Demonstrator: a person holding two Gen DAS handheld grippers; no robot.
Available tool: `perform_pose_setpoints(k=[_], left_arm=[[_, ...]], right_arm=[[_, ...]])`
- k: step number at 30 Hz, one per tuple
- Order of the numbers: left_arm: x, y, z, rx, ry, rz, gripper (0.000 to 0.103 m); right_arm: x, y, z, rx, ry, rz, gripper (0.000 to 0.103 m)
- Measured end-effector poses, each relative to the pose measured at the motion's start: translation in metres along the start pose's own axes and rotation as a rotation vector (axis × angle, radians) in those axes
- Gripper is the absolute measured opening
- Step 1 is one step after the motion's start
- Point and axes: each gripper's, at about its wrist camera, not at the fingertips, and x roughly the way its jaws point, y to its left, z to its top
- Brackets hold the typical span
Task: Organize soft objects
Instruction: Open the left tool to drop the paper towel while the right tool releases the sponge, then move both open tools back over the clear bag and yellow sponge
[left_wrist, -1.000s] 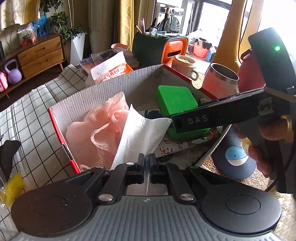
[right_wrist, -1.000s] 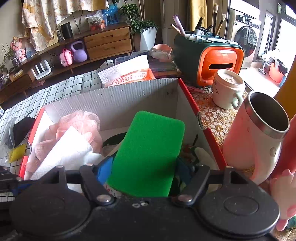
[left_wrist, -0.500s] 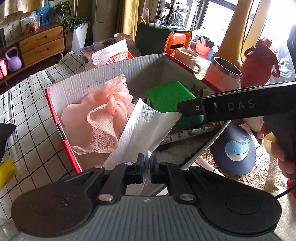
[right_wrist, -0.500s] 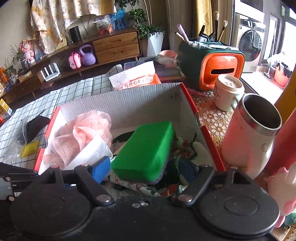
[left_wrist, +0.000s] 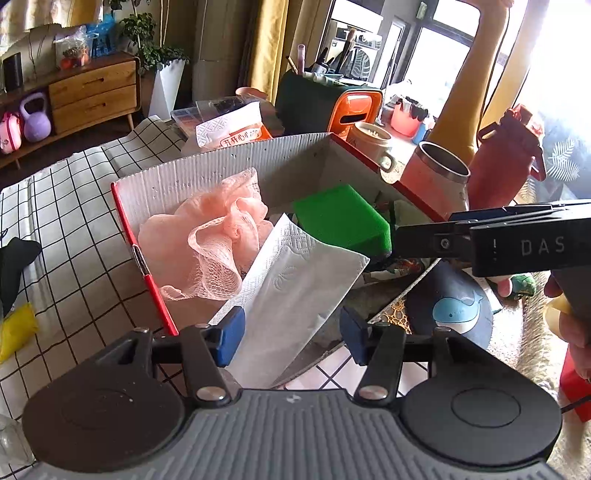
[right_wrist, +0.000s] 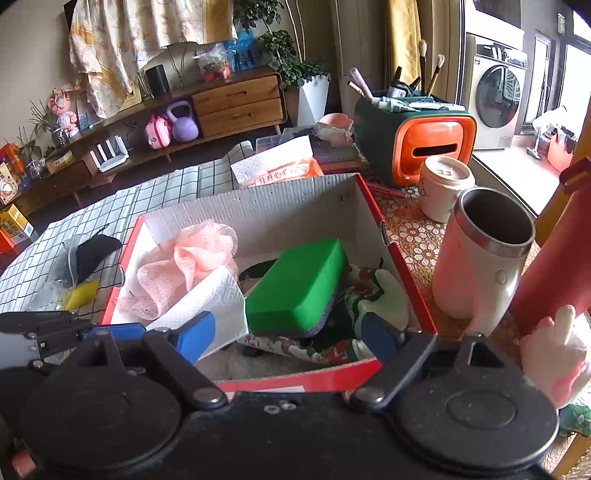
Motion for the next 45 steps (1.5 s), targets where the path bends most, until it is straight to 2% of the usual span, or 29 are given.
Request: perform_pose_setpoints(k=[11,16,25,26,28,29,33,36,39,45], left_arm=[[-0.069,0.011,-0.009,-0.020,-0.100,0.002,0.073],[-0.106,0.023,-0.014,-0.047,-0.150,-0.006,0.083],[-0.162,0.055,-0.026,-0.083,-0.199,0.003,0.086],[-0.168,0.060,-0.028,-0.087,-0.203,0.009,0.087],[-0.180,0.072,-0.032,-0.095,-0.211,0.019,0.101],[-0.186,0.077,-0.033,-0.100,-0.218,0.026,0.103],[-0.205,0.101,-0.039,-0.128,-0.227,0.039,0.103],[-0.216,0.118,-0.043,-0.111,-0.236,0.056,0.103],[-0.222,0.137,-0.048,-0.093,-0.231,0.087,0.103],[-0.226,0.187,-0.053,-0.133,-0.212,0.108,0.103]], right_arm=[[-0.056,0.024,-0.011,-0.033,-0.080,0.110,0.102],[-0.077,0.044,-0.017,-0.065,-0.107,0.172,0.103],[-0.091,0.084,-0.020,-0.117,-0.106,0.220,0.103],[-0.091,0.090,-0.020,-0.127,-0.102,0.225,0.103],[-0.091,0.101,-0.019,-0.147,-0.097,0.233,0.103],[-0.091,0.105,-0.019,-0.155,-0.095,0.238,0.103],[-0.088,0.126,-0.017,-0.187,-0.084,0.256,0.103],[-0.083,0.142,-0.016,-0.206,-0.070,0.274,0.103],[-0.075,0.157,-0.014,-0.230,-0.054,0.288,0.103],[-0.054,0.191,-0.005,-0.293,-0.011,0.319,0.103]])
